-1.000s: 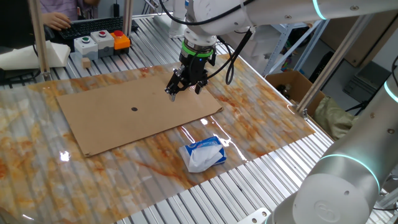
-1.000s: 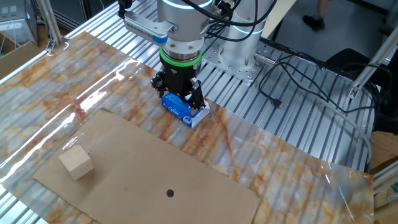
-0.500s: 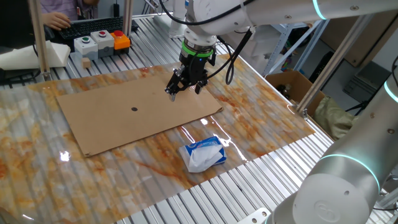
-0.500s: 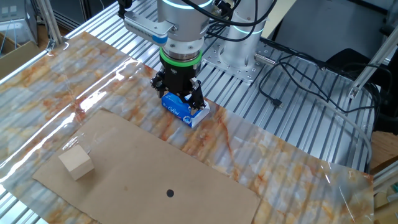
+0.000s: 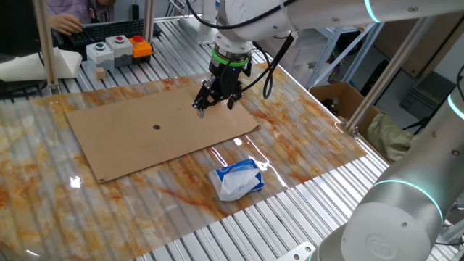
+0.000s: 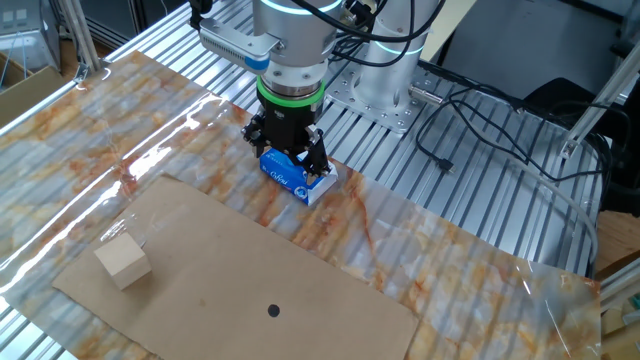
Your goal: Hold a small block with the gripper and sweep it from left to right on the table
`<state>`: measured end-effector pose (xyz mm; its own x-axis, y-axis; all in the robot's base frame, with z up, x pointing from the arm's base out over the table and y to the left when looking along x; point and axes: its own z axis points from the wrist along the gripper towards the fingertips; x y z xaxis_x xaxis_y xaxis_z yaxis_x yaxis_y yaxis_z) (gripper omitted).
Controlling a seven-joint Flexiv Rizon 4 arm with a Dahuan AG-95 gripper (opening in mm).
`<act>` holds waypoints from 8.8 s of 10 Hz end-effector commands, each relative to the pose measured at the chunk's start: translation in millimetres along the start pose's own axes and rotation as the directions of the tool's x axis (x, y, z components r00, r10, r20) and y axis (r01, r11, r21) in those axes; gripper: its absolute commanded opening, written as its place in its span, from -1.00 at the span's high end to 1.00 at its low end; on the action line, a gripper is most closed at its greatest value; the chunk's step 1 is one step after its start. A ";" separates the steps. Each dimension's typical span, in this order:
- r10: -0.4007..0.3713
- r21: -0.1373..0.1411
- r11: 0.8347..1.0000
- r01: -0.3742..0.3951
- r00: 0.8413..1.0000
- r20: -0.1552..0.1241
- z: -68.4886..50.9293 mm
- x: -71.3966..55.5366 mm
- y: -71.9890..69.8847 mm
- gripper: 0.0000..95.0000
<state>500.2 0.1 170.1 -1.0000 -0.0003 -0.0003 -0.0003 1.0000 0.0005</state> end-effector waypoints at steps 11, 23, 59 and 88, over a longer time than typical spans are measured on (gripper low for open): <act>0.625 -0.154 0.762 -0.629 0.776 -0.079 1.4 -0.1 -0.4 1.00; 0.450 -0.013 0.893 -0.450 0.891 0.054 3.4 -14.3 -20.3 1.00; 0.330 -0.078 0.942 -0.325 0.942 0.062 35.3 -150.5 -126.7 1.00; 0.287 -0.017 0.958 -0.287 0.958 -0.015 42.0 -149.2 -125.8 1.00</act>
<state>647.6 -125.3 129.0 -0.9574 0.2887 0.0096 0.2889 0.9572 0.0170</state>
